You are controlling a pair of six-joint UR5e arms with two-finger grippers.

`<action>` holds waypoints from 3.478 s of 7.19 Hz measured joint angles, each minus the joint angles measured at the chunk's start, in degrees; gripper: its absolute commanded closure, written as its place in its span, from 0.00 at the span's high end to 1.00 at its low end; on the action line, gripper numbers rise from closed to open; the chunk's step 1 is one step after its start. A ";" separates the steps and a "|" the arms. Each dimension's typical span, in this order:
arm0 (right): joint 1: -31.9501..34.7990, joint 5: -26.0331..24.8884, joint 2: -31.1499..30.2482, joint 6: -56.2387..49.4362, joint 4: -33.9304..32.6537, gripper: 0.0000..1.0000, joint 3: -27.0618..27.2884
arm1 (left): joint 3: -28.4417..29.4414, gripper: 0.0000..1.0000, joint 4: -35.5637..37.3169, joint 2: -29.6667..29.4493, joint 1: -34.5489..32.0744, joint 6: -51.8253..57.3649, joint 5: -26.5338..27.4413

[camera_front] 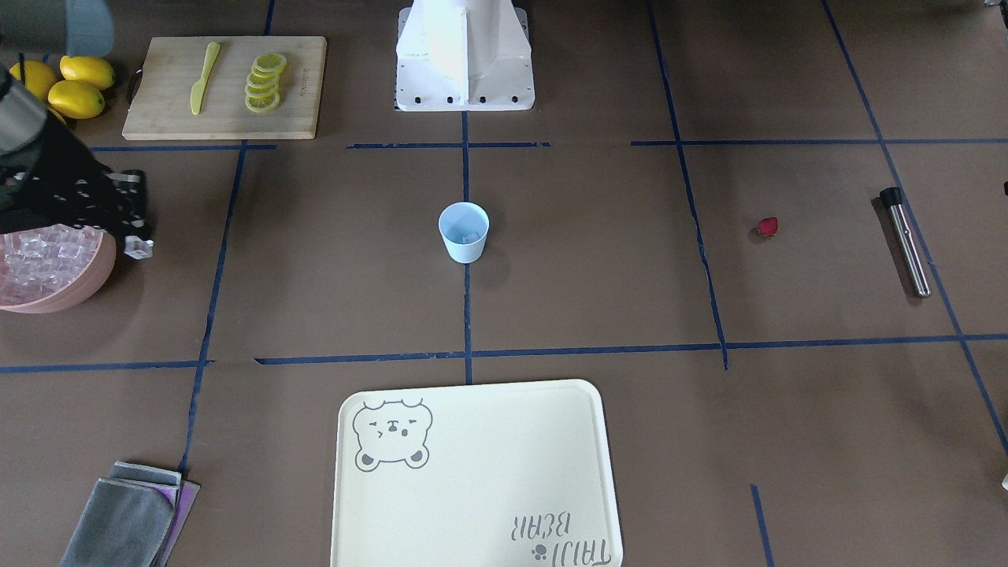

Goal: Mash ice and strawberries in cup
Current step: 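Carry the ice cube with the right gripper over the cup, then release the ice cube from the right gripper into the cup, then move the right gripper back to the pink bowl of ice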

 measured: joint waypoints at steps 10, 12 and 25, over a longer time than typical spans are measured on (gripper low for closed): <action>-25.70 -18.97 35.48 29.11 -9.89 0.22 -22.16 | 0.44 1.00 0.02 0.00 0.00 0.00 0.05; -26.58 -19.02 35.32 29.15 -10.21 0.94 -22.09 | 0.49 1.00 0.02 0.00 0.00 0.00 0.04; 6.65 -1.11 -13.19 -21.11 3.15 0.98 0.86 | 0.10 1.00 0.02 0.00 0.44 0.00 0.00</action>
